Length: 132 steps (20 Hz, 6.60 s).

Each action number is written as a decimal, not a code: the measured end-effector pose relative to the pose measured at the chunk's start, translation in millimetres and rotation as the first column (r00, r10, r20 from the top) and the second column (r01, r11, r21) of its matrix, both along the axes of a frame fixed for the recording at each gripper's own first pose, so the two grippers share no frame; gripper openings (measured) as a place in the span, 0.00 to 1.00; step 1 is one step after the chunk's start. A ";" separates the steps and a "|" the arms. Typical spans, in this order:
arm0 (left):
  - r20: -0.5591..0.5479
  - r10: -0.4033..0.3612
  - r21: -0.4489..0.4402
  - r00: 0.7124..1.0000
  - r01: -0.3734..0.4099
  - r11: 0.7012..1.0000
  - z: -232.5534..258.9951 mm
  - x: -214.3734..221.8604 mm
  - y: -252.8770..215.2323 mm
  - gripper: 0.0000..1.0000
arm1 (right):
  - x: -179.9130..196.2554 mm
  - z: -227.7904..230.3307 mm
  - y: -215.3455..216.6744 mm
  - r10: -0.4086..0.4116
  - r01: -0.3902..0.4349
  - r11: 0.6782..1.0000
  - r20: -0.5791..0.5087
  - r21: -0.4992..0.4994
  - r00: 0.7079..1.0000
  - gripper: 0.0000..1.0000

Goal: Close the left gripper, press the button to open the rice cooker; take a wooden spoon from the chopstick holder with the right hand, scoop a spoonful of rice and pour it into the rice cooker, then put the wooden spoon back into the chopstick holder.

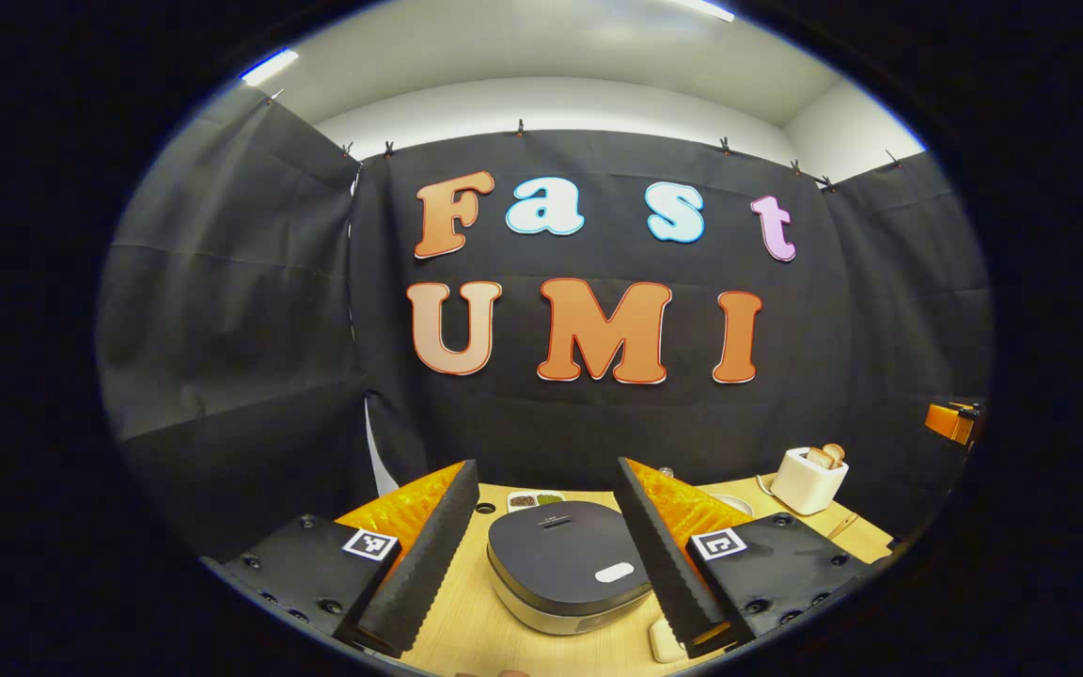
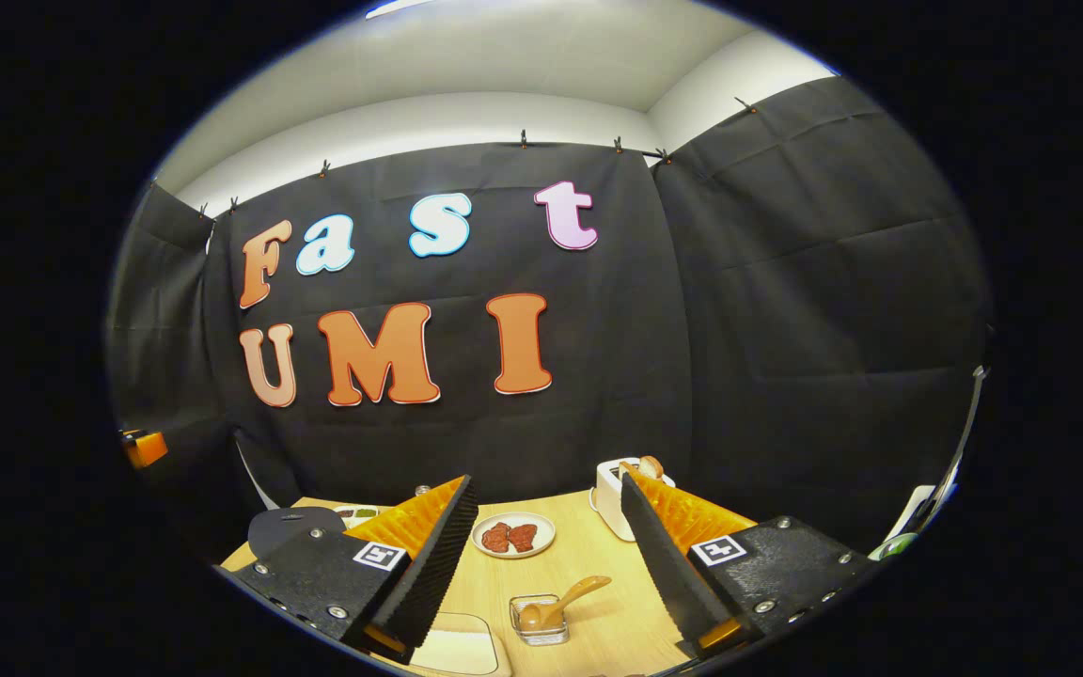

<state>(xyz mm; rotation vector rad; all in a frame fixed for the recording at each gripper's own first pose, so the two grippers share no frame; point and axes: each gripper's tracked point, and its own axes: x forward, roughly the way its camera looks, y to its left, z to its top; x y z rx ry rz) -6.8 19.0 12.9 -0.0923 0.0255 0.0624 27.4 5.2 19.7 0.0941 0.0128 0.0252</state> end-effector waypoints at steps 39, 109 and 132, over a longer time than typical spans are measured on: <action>-0.281 -0.173 -0.018 0.944 0.175 0.984 -137.8 91.9 -101.6 0.05 | 26.2 -35.9 -33.7 -0.008 -0.003 0.995 -0.104 -0.101 0.995 0.95; -0.090 0.298 0.052 0.950 -0.295 0.954 -1.9 -13.6 103.5 1.00 | 113.3 -298.2 29.2 0.131 0.149 0.875 -0.523 0.460 0.842 0.16; -0.073 0.183 0.034 0.980 -0.181 0.983 -8.1 -6.6 129.1 1.00 | 20.7 -167.5 120.0 0.104 -0.034 0.978 -0.338 0.207 0.935 0.00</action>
